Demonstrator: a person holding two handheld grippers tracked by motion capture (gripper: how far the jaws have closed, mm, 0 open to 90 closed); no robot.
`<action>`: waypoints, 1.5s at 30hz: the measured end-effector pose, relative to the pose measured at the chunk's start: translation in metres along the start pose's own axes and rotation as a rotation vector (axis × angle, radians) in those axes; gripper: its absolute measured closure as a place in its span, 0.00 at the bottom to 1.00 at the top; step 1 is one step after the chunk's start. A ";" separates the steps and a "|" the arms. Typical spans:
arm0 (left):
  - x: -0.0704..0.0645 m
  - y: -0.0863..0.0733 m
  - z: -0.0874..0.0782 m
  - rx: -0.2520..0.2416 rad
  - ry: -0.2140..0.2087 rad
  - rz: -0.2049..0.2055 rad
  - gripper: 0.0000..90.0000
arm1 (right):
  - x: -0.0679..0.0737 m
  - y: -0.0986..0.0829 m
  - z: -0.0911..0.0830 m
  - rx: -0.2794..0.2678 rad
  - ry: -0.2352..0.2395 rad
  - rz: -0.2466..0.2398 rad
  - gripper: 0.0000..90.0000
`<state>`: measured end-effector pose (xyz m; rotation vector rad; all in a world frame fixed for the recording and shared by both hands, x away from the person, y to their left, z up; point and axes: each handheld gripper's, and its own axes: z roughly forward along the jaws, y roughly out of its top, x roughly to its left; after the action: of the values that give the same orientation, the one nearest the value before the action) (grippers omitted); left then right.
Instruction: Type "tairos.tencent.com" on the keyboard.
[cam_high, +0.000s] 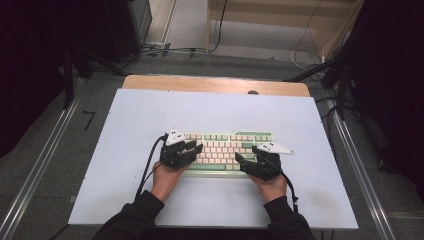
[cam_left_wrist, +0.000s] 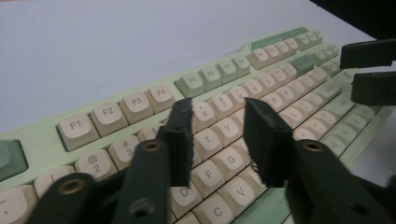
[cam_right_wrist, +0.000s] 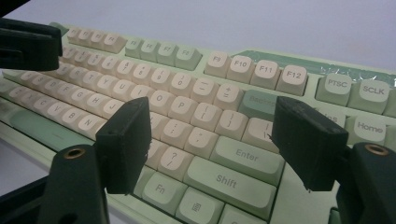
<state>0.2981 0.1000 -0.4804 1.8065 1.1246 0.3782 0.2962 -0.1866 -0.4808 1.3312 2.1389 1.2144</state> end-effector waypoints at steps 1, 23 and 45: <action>-0.001 0.000 -0.002 -0.008 0.002 0.002 0.69 | 0.000 0.000 0.000 0.000 0.000 0.000 0.30; 0.002 -0.015 -0.036 -0.078 0.076 -0.023 0.20 | 0.009 0.006 0.013 -0.010 0.023 -0.040 0.66; 0.020 -0.034 -0.063 -0.086 0.166 -0.080 0.20 | 0.028 0.019 0.043 0.031 0.084 -0.111 0.97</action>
<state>0.2491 0.1557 -0.4814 1.6736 1.2715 0.5282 0.3212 -0.1384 -0.4867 1.1756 2.2664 1.2168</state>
